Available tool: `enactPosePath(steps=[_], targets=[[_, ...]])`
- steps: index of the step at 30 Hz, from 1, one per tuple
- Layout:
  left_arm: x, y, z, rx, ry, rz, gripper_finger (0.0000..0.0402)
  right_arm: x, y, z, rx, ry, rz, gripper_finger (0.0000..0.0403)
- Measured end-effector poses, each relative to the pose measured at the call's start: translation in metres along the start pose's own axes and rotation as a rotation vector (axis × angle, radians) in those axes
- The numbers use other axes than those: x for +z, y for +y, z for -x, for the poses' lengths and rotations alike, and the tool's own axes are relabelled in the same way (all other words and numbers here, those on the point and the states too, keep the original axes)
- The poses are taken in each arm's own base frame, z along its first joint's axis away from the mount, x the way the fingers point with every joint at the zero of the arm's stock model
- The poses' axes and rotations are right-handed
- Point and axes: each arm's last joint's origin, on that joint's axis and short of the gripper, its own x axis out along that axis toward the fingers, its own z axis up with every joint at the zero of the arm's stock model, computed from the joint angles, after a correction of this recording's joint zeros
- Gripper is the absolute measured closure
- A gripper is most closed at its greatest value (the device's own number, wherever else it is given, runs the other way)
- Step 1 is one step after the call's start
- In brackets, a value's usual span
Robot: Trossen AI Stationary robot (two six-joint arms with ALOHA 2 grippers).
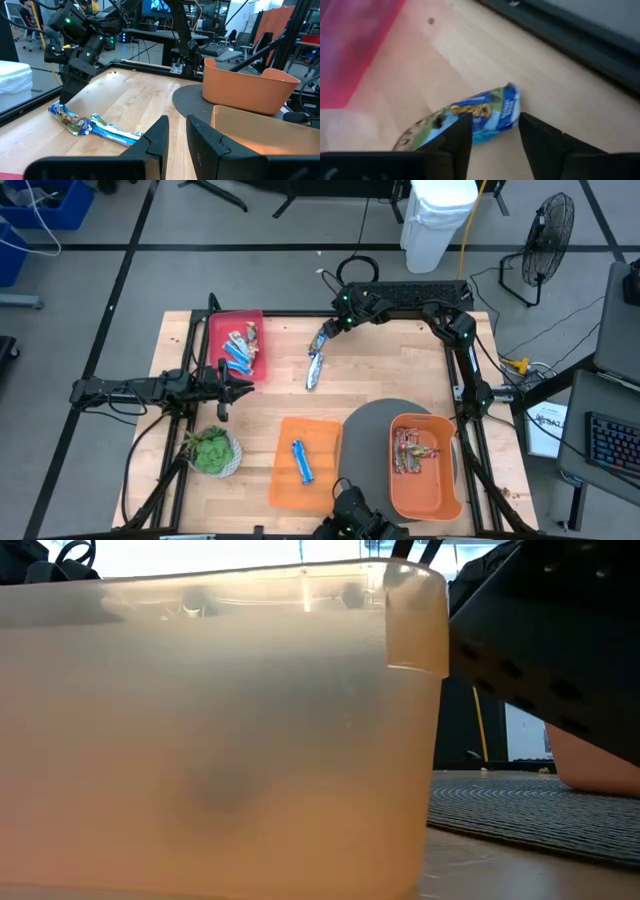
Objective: Pick and place Granola Bars by type
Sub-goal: Put the top blue granola bar into the left orange bin
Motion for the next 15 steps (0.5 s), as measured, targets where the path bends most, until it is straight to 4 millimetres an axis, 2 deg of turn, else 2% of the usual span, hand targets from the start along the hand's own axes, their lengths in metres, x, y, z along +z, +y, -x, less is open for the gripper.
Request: enactPosePath(steps=[4, 8, 15], targets=[[0.0000, 0.0000, 0.0000, 0.000, 0.000, 0.000, 0.0330, 0.0005, -0.0013, 0.0000, -0.049, -0.017, 0.028, 0.0301], [0.0000, 0.0000, 0.0000, 0.000, 0.000, 0.000, 0.0330, 0.0006, -0.0015, 0.0002, -0.040, -0.014, 0.069, 0.0383], [0.0000, 0.0000, 0.0000, 0.000, 0.000, 0.000, 0.0330, 0.0005, -0.0001, 0.0002, -0.032, -0.011, 0.132, 0.0402]])
